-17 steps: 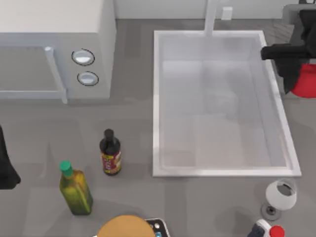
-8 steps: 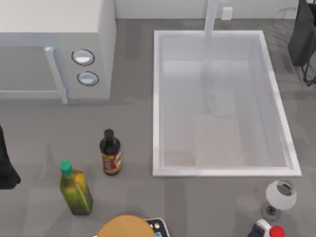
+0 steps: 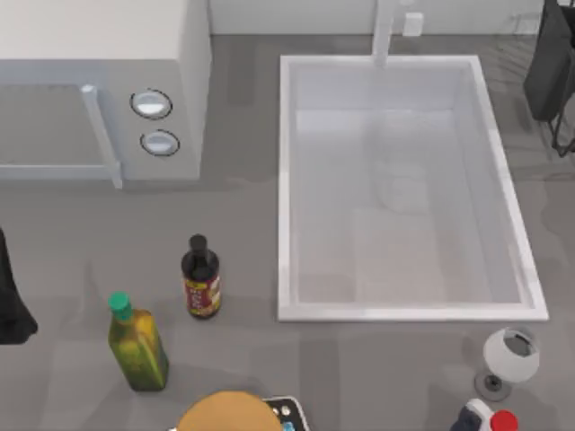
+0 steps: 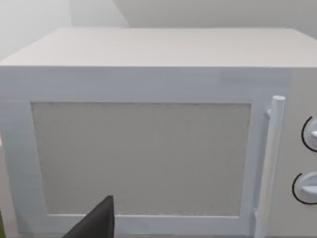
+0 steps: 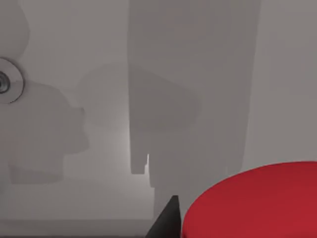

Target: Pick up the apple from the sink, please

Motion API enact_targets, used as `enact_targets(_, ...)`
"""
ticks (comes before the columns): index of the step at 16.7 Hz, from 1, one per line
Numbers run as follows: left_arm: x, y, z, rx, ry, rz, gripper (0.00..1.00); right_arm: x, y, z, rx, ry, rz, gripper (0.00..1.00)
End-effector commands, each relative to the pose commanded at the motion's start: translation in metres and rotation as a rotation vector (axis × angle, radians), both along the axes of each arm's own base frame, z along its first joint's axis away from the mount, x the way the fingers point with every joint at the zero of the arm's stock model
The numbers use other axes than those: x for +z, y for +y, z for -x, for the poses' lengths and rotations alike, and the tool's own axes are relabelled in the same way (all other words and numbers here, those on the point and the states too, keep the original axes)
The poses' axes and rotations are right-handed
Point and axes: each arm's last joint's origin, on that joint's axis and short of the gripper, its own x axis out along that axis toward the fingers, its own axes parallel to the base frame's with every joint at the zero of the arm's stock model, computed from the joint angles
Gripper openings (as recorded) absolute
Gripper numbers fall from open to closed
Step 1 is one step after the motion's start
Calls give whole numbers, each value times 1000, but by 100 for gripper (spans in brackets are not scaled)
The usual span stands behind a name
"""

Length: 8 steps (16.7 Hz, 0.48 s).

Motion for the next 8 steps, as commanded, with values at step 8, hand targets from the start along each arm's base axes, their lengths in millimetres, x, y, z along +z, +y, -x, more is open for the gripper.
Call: enact_targets(8, 0, 0, 0, 0, 0, 0, 100, -85, -1, -4, -1, -22, 1, 0)
